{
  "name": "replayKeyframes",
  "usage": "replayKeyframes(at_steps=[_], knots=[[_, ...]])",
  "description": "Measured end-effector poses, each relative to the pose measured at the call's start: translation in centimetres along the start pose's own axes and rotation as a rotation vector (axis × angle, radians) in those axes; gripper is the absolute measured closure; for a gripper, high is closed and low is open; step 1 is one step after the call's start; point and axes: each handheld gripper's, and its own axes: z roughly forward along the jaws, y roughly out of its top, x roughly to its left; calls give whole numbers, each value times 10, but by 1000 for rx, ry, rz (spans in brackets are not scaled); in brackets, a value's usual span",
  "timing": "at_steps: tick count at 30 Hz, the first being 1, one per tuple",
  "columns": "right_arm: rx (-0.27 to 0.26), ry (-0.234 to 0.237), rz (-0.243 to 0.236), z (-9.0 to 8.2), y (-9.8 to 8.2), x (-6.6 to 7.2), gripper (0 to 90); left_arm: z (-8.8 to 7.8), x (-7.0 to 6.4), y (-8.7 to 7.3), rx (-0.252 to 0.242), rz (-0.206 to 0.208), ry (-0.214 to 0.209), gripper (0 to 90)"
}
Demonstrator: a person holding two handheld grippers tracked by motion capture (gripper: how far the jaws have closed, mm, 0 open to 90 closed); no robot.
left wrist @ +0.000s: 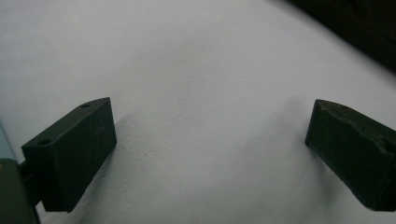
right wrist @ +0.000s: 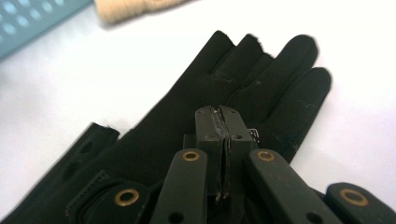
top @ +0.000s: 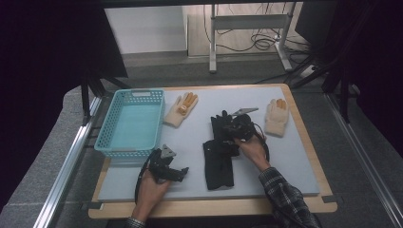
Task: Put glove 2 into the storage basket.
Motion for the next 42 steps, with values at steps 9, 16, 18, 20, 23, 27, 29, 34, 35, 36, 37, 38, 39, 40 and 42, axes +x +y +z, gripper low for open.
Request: replayKeyframes(at_steps=[9,16,18,20,23,27,29,34,35,36,37,38,39,40,42], knots=[[-71,16,9,-48,12,12,870,0,0,0,-1,0,0,22],[-90,81,-36,-83,12,46,869,0,0,0,-2,0,1,22],[-88,91,-42,-86,11,52,869,0,0,0,-2,0,1,23],[-63,113,-56,-87,2,70,869,0,0,0,-1,1,0,23],[-38,127,-67,-80,-8,81,868,0,0,0,-5,-2,1,23],[6,105,-54,-62,-22,84,867,0,0,0,-5,-2,1,23],[25,84,-46,-54,-29,84,867,0,0,0,-7,-4,2,23],[48,37,-64,-39,-43,87,845,0,0,0,-5,-4,1,23],[54,45,-59,-35,-46,87,825,0,0,0,-5,-4,1,23],[59,49,-63,-33,-48,87,783,0,0,0,-5,-4,1,23],[56,56,-60,-32,-49,87,741,0,0,0,-5,-4,1,23],[51,55,-58,-33,-48,86,711,0,0,0,-5,-4,1,23],[37,55,-56,-36,-47,84,679,0,0,0,-3,-2,1,23],[27,54,-52,-38,-46,83,648,0,0,0,0,2,1,23],[3,43,-49,-43,-41,78,618,0,0,0,0,1,1,23]])
